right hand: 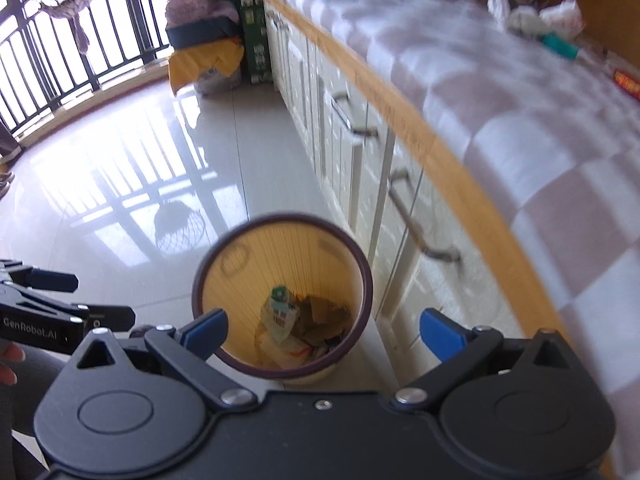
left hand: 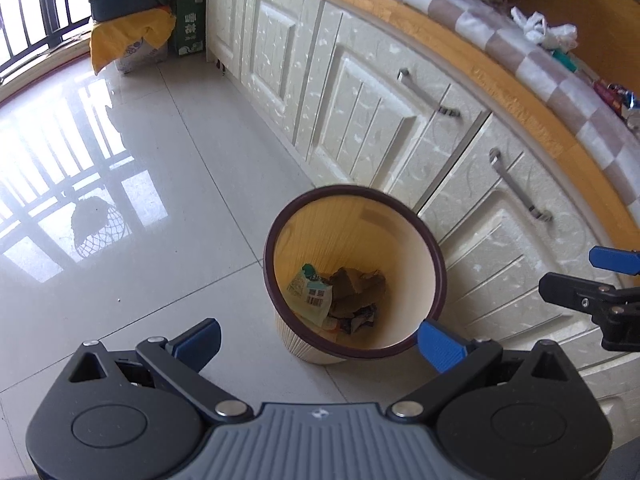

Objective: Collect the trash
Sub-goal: 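Move both tools back toward the remaining trash on the cloth, then grasp the white plastic bag with left tool while right tool grasps the teal bottle cap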

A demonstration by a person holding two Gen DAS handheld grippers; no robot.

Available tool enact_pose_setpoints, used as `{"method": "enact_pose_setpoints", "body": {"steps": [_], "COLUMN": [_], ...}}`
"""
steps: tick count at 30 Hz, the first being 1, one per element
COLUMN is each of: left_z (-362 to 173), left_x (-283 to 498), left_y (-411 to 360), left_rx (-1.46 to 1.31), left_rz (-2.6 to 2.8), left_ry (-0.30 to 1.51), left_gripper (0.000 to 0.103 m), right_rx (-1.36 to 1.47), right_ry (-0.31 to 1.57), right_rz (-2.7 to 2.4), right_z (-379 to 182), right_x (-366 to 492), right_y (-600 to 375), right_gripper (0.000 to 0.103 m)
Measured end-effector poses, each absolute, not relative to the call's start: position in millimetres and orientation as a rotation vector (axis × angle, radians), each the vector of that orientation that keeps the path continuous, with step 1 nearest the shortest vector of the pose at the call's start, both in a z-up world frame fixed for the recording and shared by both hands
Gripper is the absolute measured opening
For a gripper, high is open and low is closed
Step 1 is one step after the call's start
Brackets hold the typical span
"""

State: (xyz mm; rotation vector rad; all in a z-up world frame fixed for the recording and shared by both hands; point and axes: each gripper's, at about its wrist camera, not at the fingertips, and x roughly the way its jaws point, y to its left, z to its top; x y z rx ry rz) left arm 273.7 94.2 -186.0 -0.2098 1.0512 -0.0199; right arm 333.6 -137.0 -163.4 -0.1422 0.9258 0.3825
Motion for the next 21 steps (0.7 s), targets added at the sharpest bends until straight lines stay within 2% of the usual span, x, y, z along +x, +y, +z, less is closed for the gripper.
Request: {"method": "enact_pose_setpoints", "body": {"steps": [21], "left_z": [-45], "left_x": [253], "left_y": [76], "left_rx": [-0.294], "left_rz": [-0.072], "left_ry": [0.655], "left_gripper": [0.103], "right_rx": [-0.076], "right_ry": [0.492], "right_rz": [0.238], "right_z": [-12], "right_x": [289], "right_y": [-200], "right_gripper": [0.103]}}
